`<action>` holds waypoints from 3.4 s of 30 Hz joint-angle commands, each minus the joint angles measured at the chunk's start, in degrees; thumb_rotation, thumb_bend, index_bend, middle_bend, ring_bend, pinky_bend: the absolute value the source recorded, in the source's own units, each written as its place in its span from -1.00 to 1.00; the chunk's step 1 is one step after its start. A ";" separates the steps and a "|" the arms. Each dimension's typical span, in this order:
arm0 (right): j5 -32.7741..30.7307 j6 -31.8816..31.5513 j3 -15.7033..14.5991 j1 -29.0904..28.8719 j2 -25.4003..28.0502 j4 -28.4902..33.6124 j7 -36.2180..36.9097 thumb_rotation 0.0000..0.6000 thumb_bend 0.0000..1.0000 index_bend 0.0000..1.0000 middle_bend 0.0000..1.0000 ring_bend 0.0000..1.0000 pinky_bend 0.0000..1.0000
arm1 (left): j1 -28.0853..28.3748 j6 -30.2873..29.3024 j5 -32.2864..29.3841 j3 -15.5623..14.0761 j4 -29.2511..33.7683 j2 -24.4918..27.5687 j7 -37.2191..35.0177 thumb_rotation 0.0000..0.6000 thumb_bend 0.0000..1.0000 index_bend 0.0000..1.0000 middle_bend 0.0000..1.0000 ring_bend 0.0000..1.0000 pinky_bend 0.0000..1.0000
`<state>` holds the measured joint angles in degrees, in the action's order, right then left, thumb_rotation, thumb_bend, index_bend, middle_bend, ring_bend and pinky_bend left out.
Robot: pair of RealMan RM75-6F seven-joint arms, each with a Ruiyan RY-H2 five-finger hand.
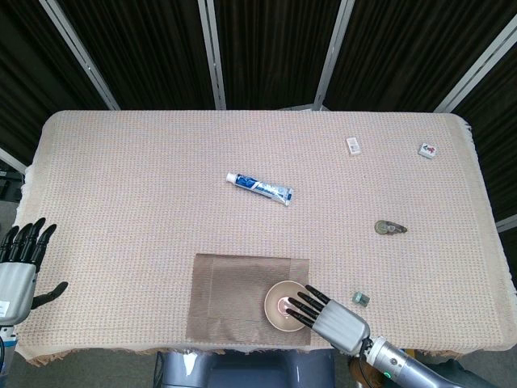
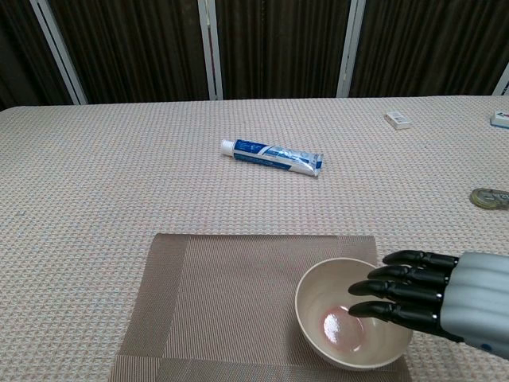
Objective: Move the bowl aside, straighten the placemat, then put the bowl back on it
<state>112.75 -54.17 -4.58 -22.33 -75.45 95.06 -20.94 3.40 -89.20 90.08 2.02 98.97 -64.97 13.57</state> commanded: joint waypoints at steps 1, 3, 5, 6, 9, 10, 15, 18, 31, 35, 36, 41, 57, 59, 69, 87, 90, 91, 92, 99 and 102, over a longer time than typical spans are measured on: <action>-1.75 1.52 0.87 -0.42 -1.92 -0.48 -2.18 1.00 -0.92 -0.64 -1.00 -1.00 -1.00 | 0.02 0.06 -0.16 0.06 -0.01 0.05 -0.19 1.00 -1.00 -1.00 -1.00 -1.00 -1.00; -2.37 1.68 1.01 -0.57 -2.97 -0.90 -2.48 1.00 -0.65 -0.25 -1.00 -1.00 -1.00 | 0.07 0.14 -0.34 0.14 -0.03 0.11 -0.37 1.00 -1.00 -1.00 -1.00 -1.00 -1.00; -2.63 1.30 1.13 -0.65 -3.80 -1.29 -2.28 1.00 -0.42 0.00 -1.00 -1.00 -1.00 | 0.10 0.21 -0.42 0.17 -0.03 0.16 -0.47 1.00 -1.00 -1.00 -1.00 -1.00 -1.00; -2.70 1.14 1.14 -0.68 -4.07 -1.45 -2.13 1.00 -0.32 0.10 -1.00 -1.00 -1.00 | 0.10 0.22 -0.44 0.17 -0.04 0.17 -0.49 1.00 -1.00 -1.00 -1.00 -1.00 -1.00; -2.97 0.12 1.15 -0.83 -5.35 -2.47 -0.74 1.00 -0.18 0.30 -1.00 -1.00 -1.00 | 0.13 0.29 -0.44 0.13 -0.05 0.18 -0.50 1.00 -1.00 -1.00 -1.00 -1.00 -1.00; -3.02 -0.33 1.10 -0.90 -5.76 -2.95 -0.05 1.00 -0.17 0.34 -1.00 -1.00 -1.00 | 0.13 0.32 -0.45 0.12 -0.05 0.17 -0.48 1.00 -1.00 -1.00 -1.00 -1.00 -1.00; -2.48 -3.36 0.83 -1.10 -6.82 -4.66 3.45 1.00 -0.14 0.47 -1.00 -1.00 -1.00 | 0.17 0.38 -0.48 0.09 -0.09 0.08 -0.35 1.00 -1.00 -1.00 -1.00 -1.00 -1.00; -1.95 -5.78 0.88 -1.13 -6.80 -5.35 5.78 1.00 -0.15 0.48 -1.00 -1.00 -1.00 | 0.16 0.39 -0.50 0.07 -0.09 0.05 -0.32 1.00 -1.00 -1.00 -1.00 -1.00 -1.00; -9.84 -18.84 9.01 -0.35 -0.48 -9.05 20.37 1.00 -0.15 0.50 -0.99 -1.00 -1.00 | 0.07 0.20 -0.38 -0.01 0.27 0.31 -0.75 1.00 -1.00 -1.00 -1.00 -1.00 -1.00; -14.95 -18.72 11.86 -0.38 -0.09 -12.96 22.20 1.00 -0.15 0.50 -0.99 -1.00 -1.00 | 0.06 0.19 -0.28 -0.09 0.42 0.31 -0.68 1.00 -1.00 -1.00 -1.00 -1.00 -1.00; -16.89 -17.98 12.66 -0.51 -0.25 -14.57 22.56 1.00 -0.16 0.50 -0.99 -1.00 -1.00 | 0.07 0.23 -0.23 -0.14 0.45 0.29 -0.62 1.00 -1.00 -1.00 -1.00 -1.00 -1.00; -25.21 -13.46 15.17 -1.03 -2.16 -21.20 23.64 1.00 -0.16 0.50 -0.99 -1.00 -1.00 | 0.10 0.31 -0.19 -0.20 0.51 0.18 -0.38 1.00 -1.00 -1.00 -1.00 -1.00 -1.00; -39.41 -2.72 18.49 -4.91 -14.29 -43.41 21.53 1.00 -0.19 0.50 -0.98 -1.00 -1.00 | 0.49 1.50 -1.71 0.05 -0.24 -0.75 0.73 1.00 -1.00 -1.00 -1.00 -1.00 -1.00; -39.80 -2.10 18.50 -5.35 -15.36 -45.64 21.86 1.00 -0.19 0.50 -0.98 -1.00 -1.00 | 0.57 1.71 -1.92 0.07 -0.40 -0.94 0.96 1.00 -1.00 -1.00 -1.00 -1.00 -1.00; -39.53 -0.63 17.72 -6.40 -18.21 -52.18 26.32 1.00 -0.97 -1.00 -1.00 -1.00 -1.00 | 0.80 2.20 -2.74 0.21 -0.79 -1.78 2.22 1.00 -1.00 -1.00 -1.00 -1.00 -1.00; -25.40 -25.73 11.56 2.96 -4.81 -34.46 37.54 1.00 -1.00 -1.00 -1.00 -1.00 -1.00 | 1.54 2.00 4.28 -2.46 -0.53 -0.82 -1.84 1.00 -1.00 -1.00 -1.00 -1.00 -1.00; -23.13 -30.17 9.72 5.89 -0.57 -27.17 36.01 1.00 -1.00 -1.00 -1.00 -1.00 -1.00 | 2.49 2.62 7.92 -3.72 -1.56 -1.53 -3.27 1.00 -1.00 -0.96 -1.00 -1.00 -1.00; -22.51 -31.49 9.00 7.02 1.10 -24.01 35.14 1.00 -1.00 -1.00 -1.00 -1.00 -1.00 | 2.91 2.85 9.18 -4.06 -2.27 -2.07 -3.79 1.00 -1.00 -0.93 -1.00 -1.00 -1.00; -22.30 -32.04 8.68 7.56 1.87 -22.45 34.70 1.00 -1.00 -1.00 -1.00 -1.00 -1.00 | 3.16 3.00 9.79 -4.22 -2.68 -2.39 -4.09 1.00 -0.99 -0.88 -1.00 -1.00 -1.00; -20.87 -35.76 5.66 12.12 7.83 -8.49 27.07 1.00 -1.00 -1.00 -1.00 -1.00 -1.00 | 7.28 7.25 18.38 -7.78 -9.39 -6.86 -8.33 1.00 -0.78 -0.57 -1.00 -1.00 -1.00; -20.79 -36.66 5.13 13.34 8.83 -5.37 24.10 1.00 -1.00 -1.00 -1.00 -1.00 -1.00 | 9.33 10.40 21.60 -10.01 -12.43 -9.23 -10.16 1.00 -0.69 -0.50 -1.00 -1.00 -1.00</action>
<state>91.29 -89.31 1.70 -10.75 -68.35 87.08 5.83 10.99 -81.06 109.58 -6.18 88.55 -72.27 5.02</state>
